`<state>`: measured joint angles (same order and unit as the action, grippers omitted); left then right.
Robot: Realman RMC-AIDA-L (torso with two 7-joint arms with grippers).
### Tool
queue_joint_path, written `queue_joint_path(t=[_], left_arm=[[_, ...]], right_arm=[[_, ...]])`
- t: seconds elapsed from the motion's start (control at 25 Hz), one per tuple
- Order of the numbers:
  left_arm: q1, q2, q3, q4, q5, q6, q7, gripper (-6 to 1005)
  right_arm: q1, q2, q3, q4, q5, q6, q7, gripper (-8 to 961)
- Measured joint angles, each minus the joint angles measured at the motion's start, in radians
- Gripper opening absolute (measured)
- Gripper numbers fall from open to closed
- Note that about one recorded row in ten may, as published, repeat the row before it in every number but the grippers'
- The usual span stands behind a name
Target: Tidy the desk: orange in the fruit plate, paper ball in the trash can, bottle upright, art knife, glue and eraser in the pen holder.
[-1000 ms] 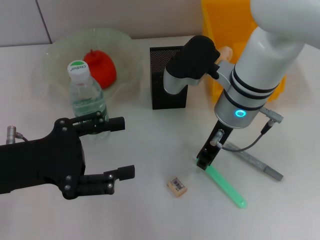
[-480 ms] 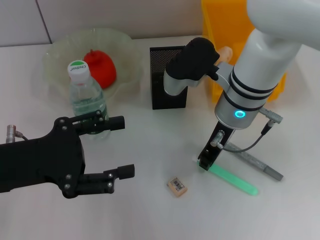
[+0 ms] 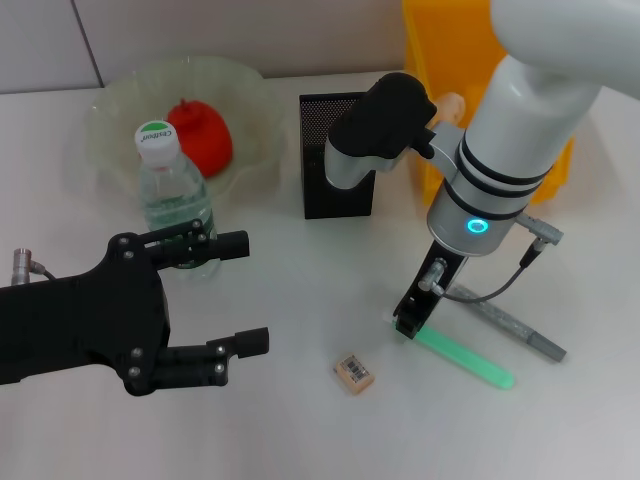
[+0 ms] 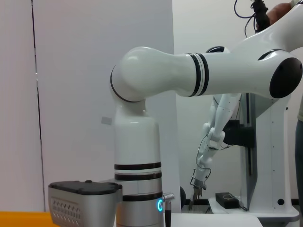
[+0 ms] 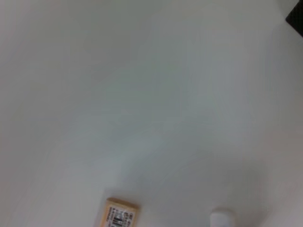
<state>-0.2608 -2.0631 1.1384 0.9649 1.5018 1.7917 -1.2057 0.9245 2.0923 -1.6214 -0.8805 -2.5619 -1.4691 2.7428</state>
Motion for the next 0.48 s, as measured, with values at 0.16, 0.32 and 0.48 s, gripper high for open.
queue_joint_path(t=[0.16,0.32,0.48], left_arm=[[0.000,0.000,0.000,0.001,0.000,0.000,0.000,801],[0.000,0.000,0.001,0.002,0.000,0.000,0.000,801],[0.000,0.000,0.002,0.004,0.000,0.000,0.000,801]], right_arm=[[0.000,0.000,-0.001,0.000,0.007,0.000,0.000,183],[0.000,0.000,-0.010,0.000,0.013,0.000,0.000,167],[0.001,0.000,-0.014,0.000,0.013,-0.001,0.000,150]])
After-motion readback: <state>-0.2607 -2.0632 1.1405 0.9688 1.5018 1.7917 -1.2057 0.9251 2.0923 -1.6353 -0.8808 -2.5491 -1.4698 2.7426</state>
